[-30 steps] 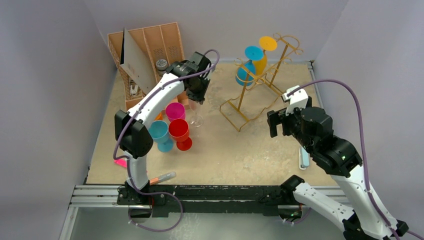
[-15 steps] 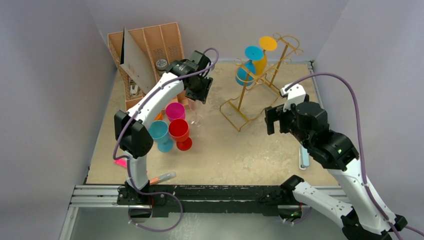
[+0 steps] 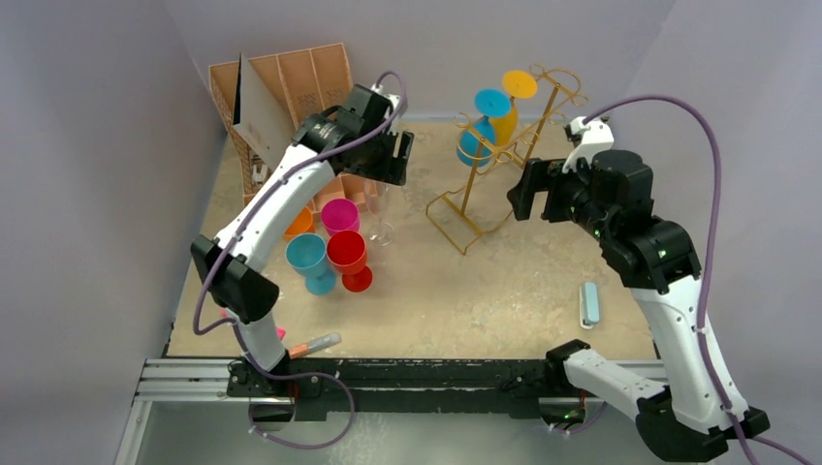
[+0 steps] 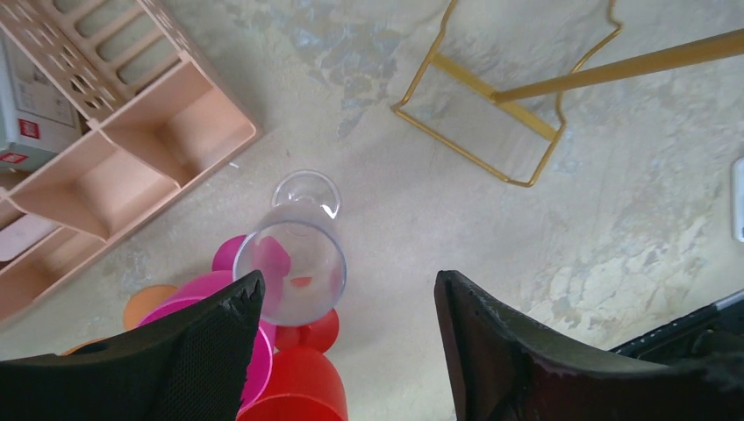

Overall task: Take the wine glass off the wine glass rack
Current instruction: Place the wine glass at the center of the board, then pick up the wine glass from the wine rack.

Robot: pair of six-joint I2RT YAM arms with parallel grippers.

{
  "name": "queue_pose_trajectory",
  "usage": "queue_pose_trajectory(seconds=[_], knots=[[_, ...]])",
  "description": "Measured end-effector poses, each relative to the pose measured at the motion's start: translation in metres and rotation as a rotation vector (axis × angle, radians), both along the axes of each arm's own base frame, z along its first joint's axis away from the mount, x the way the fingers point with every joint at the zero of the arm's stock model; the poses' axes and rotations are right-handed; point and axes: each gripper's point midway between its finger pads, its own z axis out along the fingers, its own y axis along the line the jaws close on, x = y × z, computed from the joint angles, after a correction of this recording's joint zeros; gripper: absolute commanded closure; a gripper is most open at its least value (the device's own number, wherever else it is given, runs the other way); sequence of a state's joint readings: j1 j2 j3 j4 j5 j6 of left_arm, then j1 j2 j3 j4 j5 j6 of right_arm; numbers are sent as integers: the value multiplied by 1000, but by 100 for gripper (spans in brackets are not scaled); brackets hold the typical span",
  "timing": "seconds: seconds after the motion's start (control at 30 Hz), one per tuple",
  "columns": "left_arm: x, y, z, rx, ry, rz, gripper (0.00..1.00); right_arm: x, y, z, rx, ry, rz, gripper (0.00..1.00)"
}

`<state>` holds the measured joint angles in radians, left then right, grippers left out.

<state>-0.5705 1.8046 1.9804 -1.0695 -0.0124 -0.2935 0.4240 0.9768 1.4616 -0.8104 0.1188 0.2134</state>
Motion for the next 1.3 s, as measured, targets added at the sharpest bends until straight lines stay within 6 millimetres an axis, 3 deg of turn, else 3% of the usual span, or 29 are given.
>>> queue_pose_trajectory(seconds=[0.2, 0.47, 0.6, 0.73, 0.93, 1.3], knots=[[-15, 10, 47, -83, -124, 2, 23, 14, 8, 22, 111, 14, 15, 1], [-58, 37, 81, -161, -228, 18, 10, 46, 28, 46, 220, 21, 29, 5], [-79, 52, 91, -195, -263, 31, 5, 65, 32, 51, 251, 12, 6, 14], [-94, 64, 93, -212, -277, 47, 4, 90, 34, 53, 269, 8, -22, 21], [-106, 75, 76, -204, -248, 77, 4, 122, 35, 47, 274, 9, -61, 31], [-119, 78, 61, -248, -208, 120, 4, 166, 28, 44, 357, -2, -146, 42]])
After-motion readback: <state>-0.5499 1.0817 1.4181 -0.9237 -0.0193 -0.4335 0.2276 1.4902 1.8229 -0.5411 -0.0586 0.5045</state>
